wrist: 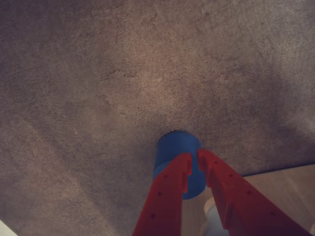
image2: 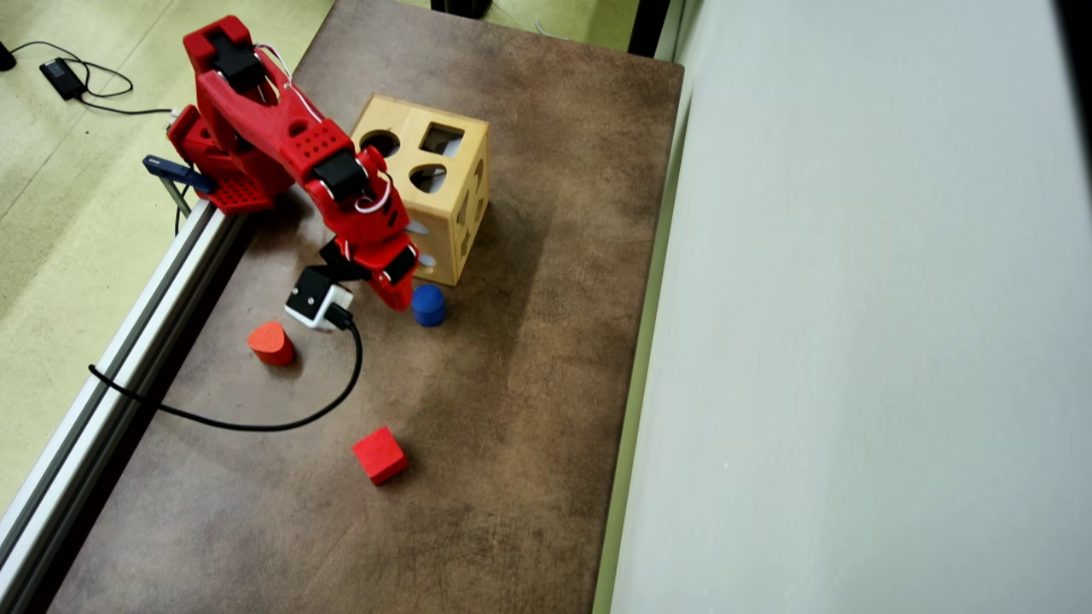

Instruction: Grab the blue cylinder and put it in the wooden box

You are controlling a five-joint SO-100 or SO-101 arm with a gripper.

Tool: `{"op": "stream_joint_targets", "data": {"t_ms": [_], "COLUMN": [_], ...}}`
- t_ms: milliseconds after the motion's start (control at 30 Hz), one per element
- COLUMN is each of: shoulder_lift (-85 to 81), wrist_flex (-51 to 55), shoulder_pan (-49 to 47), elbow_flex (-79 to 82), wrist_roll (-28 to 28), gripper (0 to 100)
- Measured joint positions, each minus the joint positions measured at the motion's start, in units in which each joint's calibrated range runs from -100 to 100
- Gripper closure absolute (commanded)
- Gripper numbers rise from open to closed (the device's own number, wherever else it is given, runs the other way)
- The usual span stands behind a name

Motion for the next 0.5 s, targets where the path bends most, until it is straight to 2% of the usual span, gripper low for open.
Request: {"op": "stream_joint_targets", "data": {"t_ms": [333, 500], "shoulder_lift": [0.85, 0.85], "wrist_flex": [0.00, 0.24], "shoulder_pan": [-7.55, -8.12], "elbow_flex": [0.00, 0.00], "wrist_roll": [0.00, 0.00], "gripper": [96, 96]}}
